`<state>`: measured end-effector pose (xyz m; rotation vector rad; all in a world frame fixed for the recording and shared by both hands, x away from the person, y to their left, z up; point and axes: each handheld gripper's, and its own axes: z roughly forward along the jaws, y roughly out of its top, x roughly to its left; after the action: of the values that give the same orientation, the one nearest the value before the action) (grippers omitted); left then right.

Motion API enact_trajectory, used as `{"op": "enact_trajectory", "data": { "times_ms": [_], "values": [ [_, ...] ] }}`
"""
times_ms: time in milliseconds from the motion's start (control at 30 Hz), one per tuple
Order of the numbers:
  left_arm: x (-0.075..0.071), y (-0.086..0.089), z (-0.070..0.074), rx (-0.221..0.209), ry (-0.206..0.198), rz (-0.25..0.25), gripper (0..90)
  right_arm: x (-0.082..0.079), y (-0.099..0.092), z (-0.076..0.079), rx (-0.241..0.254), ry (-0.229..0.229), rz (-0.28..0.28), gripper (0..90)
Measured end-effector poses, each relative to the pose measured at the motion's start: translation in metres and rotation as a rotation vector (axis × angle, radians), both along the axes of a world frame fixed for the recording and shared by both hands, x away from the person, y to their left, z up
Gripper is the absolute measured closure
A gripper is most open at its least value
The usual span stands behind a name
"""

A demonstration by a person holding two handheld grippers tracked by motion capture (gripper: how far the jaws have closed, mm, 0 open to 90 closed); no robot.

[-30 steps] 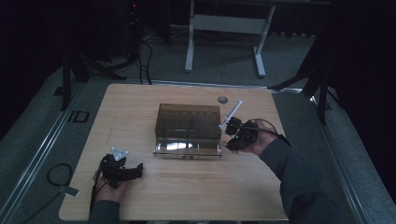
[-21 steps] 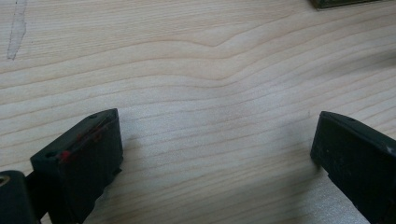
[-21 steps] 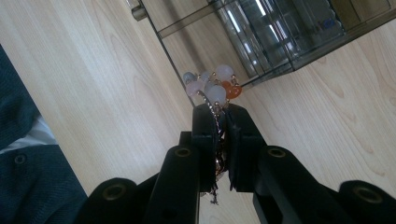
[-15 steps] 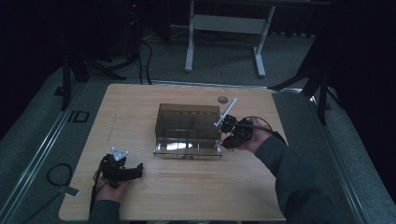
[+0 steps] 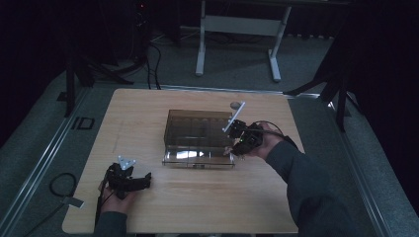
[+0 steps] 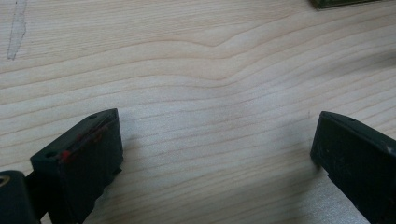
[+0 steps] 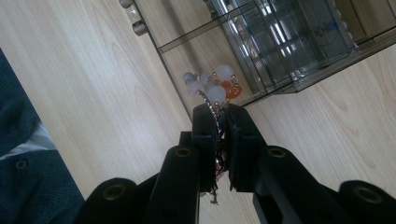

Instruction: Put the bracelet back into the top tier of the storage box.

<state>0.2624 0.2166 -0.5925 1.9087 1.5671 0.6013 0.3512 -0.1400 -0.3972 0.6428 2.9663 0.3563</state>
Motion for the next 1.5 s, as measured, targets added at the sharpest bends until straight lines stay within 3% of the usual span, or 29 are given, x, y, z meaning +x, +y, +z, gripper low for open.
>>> {"op": "enact_trajectory", "data": {
  "times_ms": [1500],
  "values": [
    [0.0,0.0,0.0,0.0,0.0,0.0,2.3,0.019,0.026,-0.013,-0.033,0.043,0.022,83.1]
  ]
}}
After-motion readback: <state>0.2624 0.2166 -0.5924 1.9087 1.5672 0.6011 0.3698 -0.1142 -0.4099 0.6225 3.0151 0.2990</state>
